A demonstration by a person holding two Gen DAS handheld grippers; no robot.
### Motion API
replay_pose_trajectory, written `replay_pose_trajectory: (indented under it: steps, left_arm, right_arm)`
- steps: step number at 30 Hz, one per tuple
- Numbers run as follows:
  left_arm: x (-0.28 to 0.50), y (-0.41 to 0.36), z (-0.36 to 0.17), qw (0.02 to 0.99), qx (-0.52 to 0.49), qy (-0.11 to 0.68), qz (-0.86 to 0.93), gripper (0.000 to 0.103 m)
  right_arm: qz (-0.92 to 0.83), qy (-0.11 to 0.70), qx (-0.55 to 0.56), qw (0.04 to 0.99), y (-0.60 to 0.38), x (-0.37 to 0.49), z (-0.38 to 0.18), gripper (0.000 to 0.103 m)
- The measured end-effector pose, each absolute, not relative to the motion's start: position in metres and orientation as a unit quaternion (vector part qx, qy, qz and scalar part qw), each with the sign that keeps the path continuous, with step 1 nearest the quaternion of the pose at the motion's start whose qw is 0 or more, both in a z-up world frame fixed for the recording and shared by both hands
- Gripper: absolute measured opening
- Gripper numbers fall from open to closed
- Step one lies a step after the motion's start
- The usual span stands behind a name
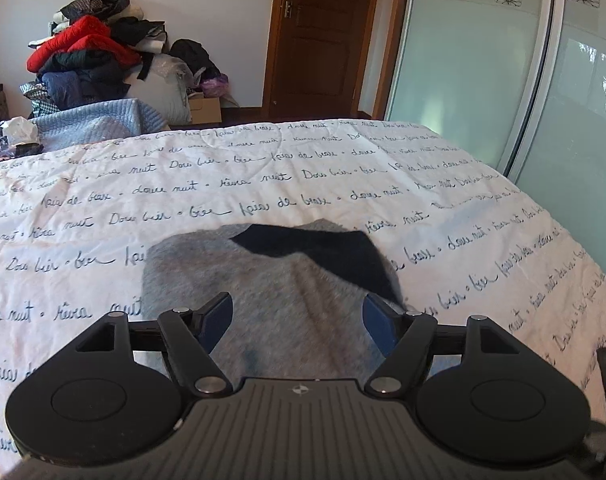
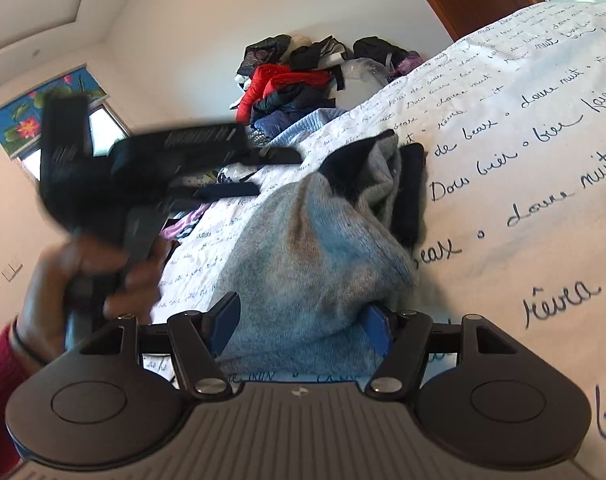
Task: Fold small clothes
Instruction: 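Grasp the other side with the right tool and fold it over the sweater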
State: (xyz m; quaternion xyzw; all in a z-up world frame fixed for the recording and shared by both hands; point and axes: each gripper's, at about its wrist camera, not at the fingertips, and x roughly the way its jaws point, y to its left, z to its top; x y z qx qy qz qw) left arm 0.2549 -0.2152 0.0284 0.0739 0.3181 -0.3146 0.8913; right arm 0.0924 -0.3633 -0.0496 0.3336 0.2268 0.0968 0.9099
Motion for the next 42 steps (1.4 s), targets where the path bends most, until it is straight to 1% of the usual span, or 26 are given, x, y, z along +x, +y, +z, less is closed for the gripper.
replay_pose_trajectory:
  steps: [4,6,9,12,14,15,16,17,19,21,22,25,29,32,34,35,37,39,42]
  left_arm:
    - [0.233,-0.181,0.018,0.894,0.099,0.304,-0.313,0.076]
    - [0.223,-0.168,0.012,0.894,0.116,0.301,-0.313,0.080]
    - [0.210,-0.152,0.001,0.889,0.135,0.302,-0.318,0.080]
    - [0.198,-0.143,-0.007,0.886,0.147,0.295,-0.327,0.082]
    - [0.188,-0.141,-0.011,0.885,0.159,0.285,-0.331,0.084]
    - [0.183,-0.141,-0.012,0.885,0.167,0.277,-0.335,0.086]
    - [0.177,-0.142,-0.013,0.885,0.176,0.267,-0.339,0.088]
    - [0.170,-0.143,-0.014,0.885,0.189,0.254,-0.342,0.090]
    - [0.158,-0.147,-0.018,0.882,0.222,0.227,-0.348,0.090]
    - [0.149,-0.154,-0.023,0.881,0.255,0.201,-0.345,0.090]
    - [0.146,-0.157,-0.027,0.881,0.267,0.192,-0.340,0.090]
    - [0.146,-0.163,-0.036,0.880,0.286,0.184,-0.331,0.090]
    - [0.155,-0.162,-0.044,0.889,0.269,0.188,-0.319,0.090]
    - [0.163,-0.153,-0.040,0.904,0.227,0.191,-0.308,0.089]
    - [0.171,-0.146,-0.037,0.914,0.201,0.193,-0.294,0.084]
    - [0.175,-0.143,-0.037,0.918,0.190,0.198,-0.287,0.080]
    - [0.182,-0.136,-0.037,0.921,0.174,0.212,-0.275,0.068]
    - [0.188,-0.130,-0.038,0.919,0.162,0.228,-0.277,0.050]
    - [0.184,-0.124,-0.039,0.916,0.154,0.233,-0.289,0.032]
  right_arm:
    - [0.101,0.223,0.385,0.890,-0.380,0.101,-0.053,0.067]
    - [0.105,0.221,0.426,0.871,-0.390,0.105,-0.060,0.067]
    - [0.112,0.225,0.470,0.846,-0.400,0.111,-0.070,0.065]
    - [0.117,0.237,0.473,0.841,-0.399,0.118,-0.070,0.056]
    - [0.115,0.251,0.464,0.842,-0.395,0.124,-0.067,0.044]
    - [0.113,0.256,0.461,0.842,-0.393,0.127,-0.065,0.032]
    - [0.112,0.260,0.464,0.839,-0.393,0.129,-0.064,0.027]
    - [0.112,0.261,0.471,0.835,-0.393,0.131,-0.064,0.026]
    - [0.108,0.259,0.480,0.831,-0.393,0.134,-0.061,0.016]
    - [0.106,0.252,0.489,0.828,-0.395,0.135,-0.057,0.015]
    - [0.107,0.249,0.494,0.826,-0.395,0.137,-0.055,0.012]
    - [0.114,0.236,0.513,0.817,-0.394,0.139,-0.048,0.011]
    - [0.134,0.212,0.561,0.789,-0.391,0.144,-0.045,0.011]
    - [0.146,0.202,0.575,0.779,-0.387,0.149,-0.040,0.011]
    - [0.153,0.198,0.577,0.778,-0.384,0.152,-0.036,0.011]
    - [0.153,0.196,0.575,0.780,-0.384,0.153,-0.035,0.011]
    - [0.153,0.193,0.576,0.779,-0.384,0.153,-0.034,0.011]
    - [0.148,0.191,0.574,0.782,-0.385,0.152,-0.035,0.011]
    - [0.136,0.196,0.566,0.789,-0.385,0.148,-0.040,0.009]
